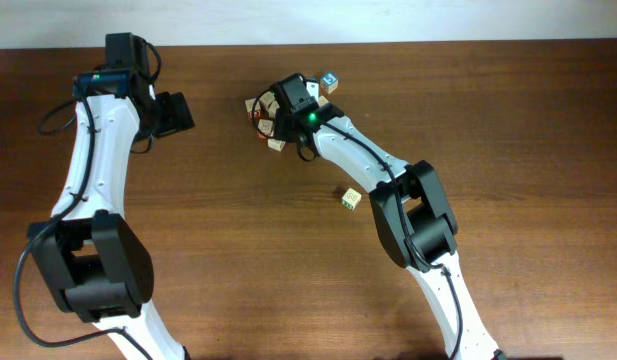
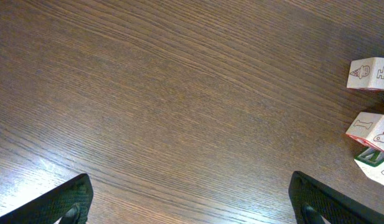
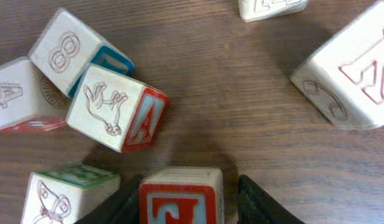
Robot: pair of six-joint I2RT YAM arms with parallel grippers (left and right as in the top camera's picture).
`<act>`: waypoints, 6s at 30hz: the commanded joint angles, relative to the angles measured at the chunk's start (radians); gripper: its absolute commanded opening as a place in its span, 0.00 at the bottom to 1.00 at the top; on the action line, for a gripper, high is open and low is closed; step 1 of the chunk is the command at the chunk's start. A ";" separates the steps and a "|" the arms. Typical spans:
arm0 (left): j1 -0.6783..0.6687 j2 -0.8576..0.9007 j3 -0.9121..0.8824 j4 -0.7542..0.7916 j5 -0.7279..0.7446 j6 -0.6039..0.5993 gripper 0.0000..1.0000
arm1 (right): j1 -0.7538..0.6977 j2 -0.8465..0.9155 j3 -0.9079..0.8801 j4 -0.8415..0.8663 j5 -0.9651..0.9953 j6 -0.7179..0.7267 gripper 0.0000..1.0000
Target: Rotate 3 blocks
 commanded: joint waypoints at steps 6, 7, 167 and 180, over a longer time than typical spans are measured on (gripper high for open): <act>0.001 0.006 0.019 -0.010 -0.007 -0.013 0.99 | -0.003 -0.053 0.003 -0.256 -0.051 -0.009 0.56; 0.001 0.006 0.019 -0.010 -0.008 -0.013 0.99 | -0.003 -0.068 0.003 -0.307 -0.052 -0.009 0.56; -0.006 -0.044 0.150 -0.138 0.110 0.063 0.99 | 0.101 -0.153 0.559 -1.147 -0.174 -0.300 0.51; -0.245 -0.264 0.257 -0.391 0.132 0.037 0.92 | -0.006 -0.960 0.349 -1.147 -0.079 -0.197 0.52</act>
